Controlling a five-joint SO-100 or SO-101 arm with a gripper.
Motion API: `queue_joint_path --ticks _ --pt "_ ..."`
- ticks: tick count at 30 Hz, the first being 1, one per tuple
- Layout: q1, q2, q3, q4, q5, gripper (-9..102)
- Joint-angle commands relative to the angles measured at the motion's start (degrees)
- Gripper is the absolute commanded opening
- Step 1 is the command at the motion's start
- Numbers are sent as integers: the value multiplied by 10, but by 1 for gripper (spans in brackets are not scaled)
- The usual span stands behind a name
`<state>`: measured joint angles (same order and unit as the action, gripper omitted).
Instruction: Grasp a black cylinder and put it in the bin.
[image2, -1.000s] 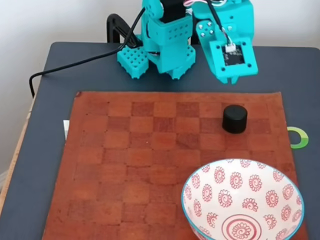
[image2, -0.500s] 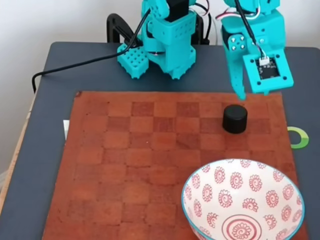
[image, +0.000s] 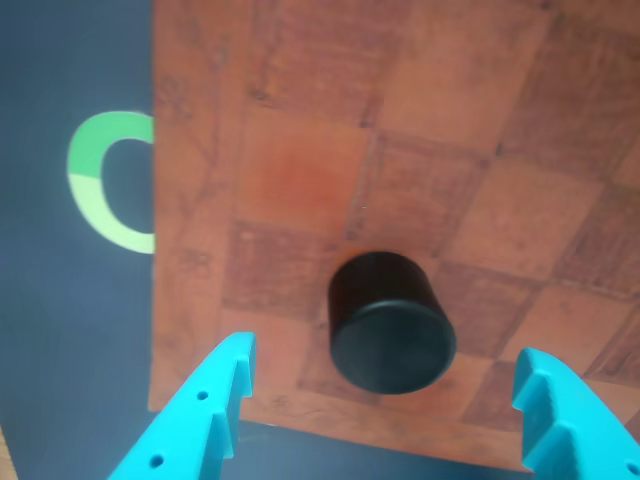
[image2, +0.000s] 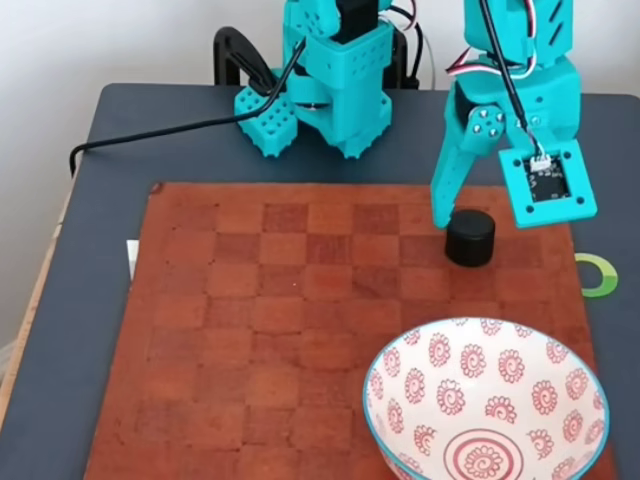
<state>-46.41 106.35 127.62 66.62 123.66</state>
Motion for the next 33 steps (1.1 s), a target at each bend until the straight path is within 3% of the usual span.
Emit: queue_joint_path --ticks 1,10,16,33 --pt "3 2 9 -4 -4 32" --pt "4 0 37 -4 1 32" --pt "4 -1 74 -56 5 32" --pt "22 -1 76 -56 8 31"
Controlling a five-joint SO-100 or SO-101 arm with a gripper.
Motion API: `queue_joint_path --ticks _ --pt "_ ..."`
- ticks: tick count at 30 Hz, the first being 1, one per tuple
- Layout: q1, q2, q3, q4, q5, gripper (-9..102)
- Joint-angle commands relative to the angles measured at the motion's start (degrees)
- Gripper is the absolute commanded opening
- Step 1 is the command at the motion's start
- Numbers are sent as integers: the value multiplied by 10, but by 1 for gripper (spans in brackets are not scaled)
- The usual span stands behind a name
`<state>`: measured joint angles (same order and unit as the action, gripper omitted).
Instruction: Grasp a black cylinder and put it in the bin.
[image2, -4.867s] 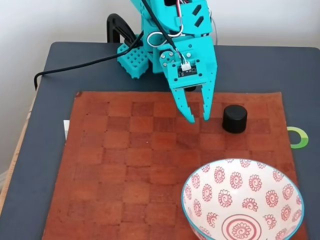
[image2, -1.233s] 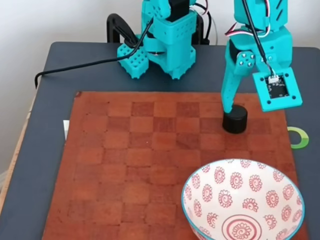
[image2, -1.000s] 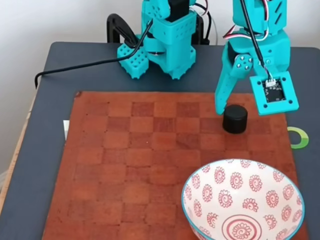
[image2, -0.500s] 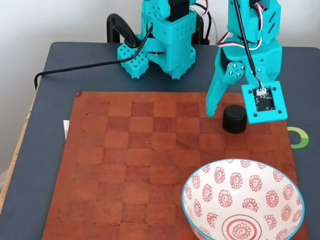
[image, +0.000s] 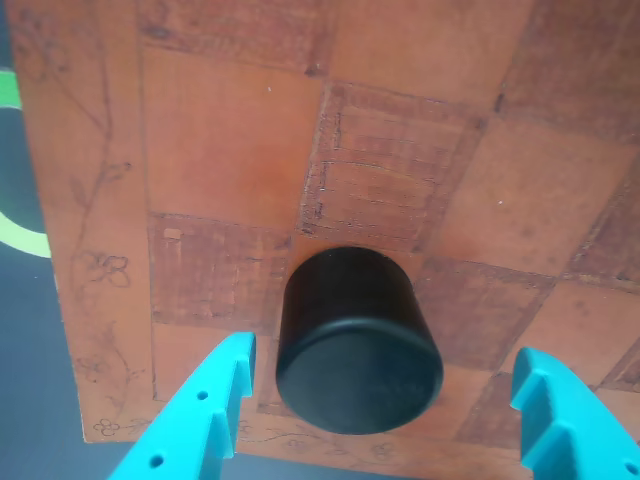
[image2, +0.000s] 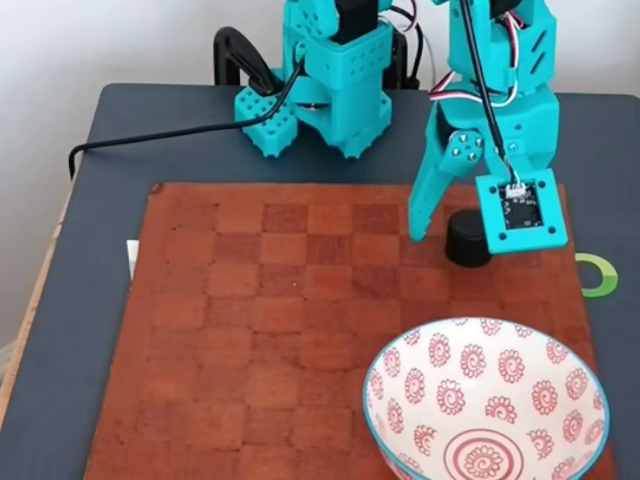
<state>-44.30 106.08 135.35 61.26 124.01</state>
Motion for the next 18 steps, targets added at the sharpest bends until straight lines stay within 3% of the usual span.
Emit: queue_joint_path --ticks 1,7,18 --pt "1 2 -2 -3 4 29" --pt "1 1 -2 -3 4 21" --pt "1 -60 -11 -29 4 21"
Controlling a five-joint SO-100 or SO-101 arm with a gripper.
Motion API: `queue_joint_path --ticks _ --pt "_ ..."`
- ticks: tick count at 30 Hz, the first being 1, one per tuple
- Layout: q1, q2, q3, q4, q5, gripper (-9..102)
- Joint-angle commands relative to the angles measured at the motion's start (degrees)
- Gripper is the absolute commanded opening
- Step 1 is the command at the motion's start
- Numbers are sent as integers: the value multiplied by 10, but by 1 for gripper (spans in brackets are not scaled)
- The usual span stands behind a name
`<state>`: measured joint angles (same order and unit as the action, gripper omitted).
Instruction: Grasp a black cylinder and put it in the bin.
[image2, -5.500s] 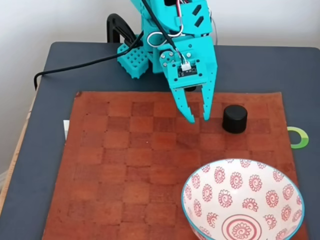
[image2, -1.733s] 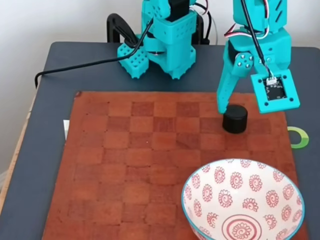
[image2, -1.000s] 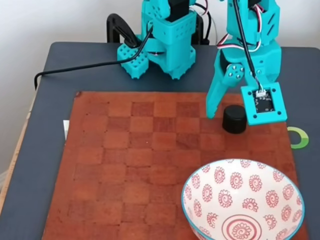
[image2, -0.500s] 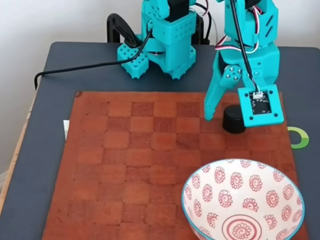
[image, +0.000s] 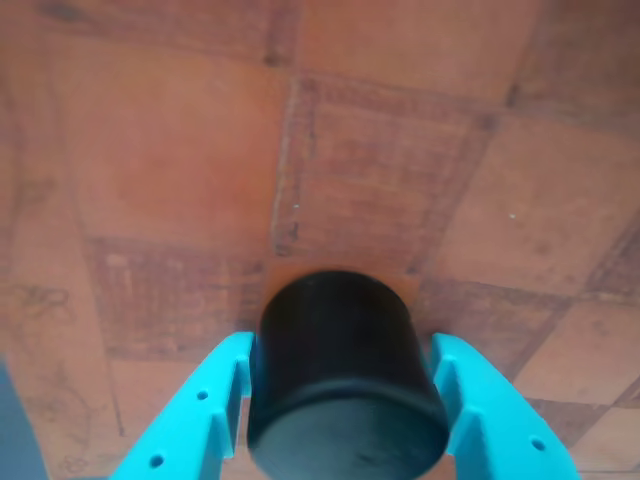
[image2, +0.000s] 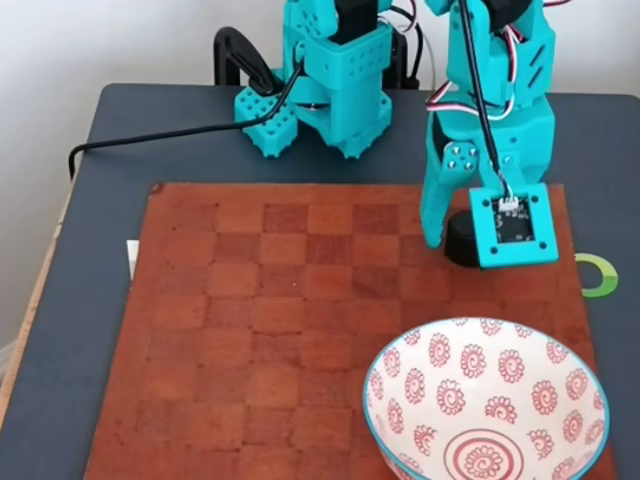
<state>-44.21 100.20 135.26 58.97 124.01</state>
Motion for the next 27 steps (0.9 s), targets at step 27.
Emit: queue_joint_path --ticks 27 --pt "9 2 -168 146 4 14"
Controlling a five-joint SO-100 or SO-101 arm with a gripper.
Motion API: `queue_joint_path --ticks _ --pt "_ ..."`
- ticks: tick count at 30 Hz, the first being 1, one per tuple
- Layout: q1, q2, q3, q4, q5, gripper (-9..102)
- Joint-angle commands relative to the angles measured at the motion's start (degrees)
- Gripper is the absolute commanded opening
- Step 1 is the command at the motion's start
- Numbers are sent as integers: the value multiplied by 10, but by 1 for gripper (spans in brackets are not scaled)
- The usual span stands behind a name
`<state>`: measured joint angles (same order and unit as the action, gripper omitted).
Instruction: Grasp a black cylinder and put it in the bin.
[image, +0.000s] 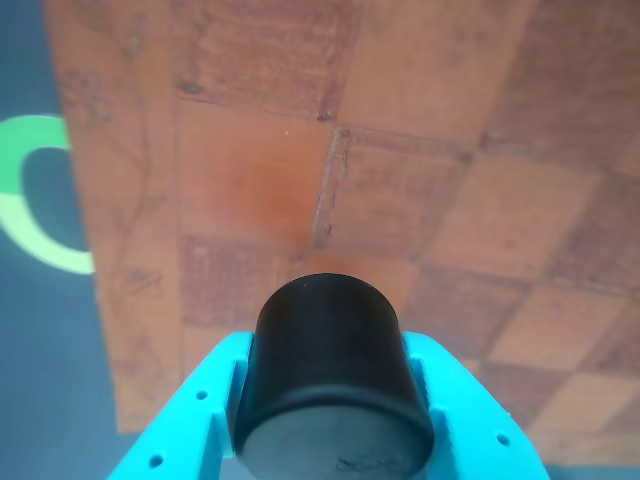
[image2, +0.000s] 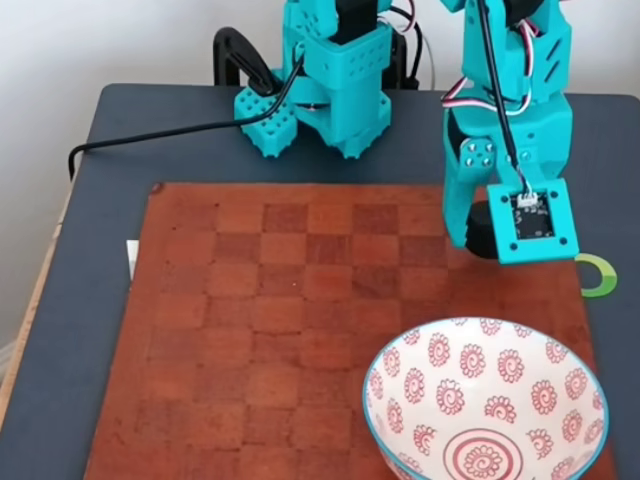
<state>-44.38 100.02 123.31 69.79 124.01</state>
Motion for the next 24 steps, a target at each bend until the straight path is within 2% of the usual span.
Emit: queue_joint_path --ticks 1,9,24 --pt "13 4 -66 58 4 14" --pt "42 4 -229 229 -8 14" --pt "127 -8 -345 230 -98 10"
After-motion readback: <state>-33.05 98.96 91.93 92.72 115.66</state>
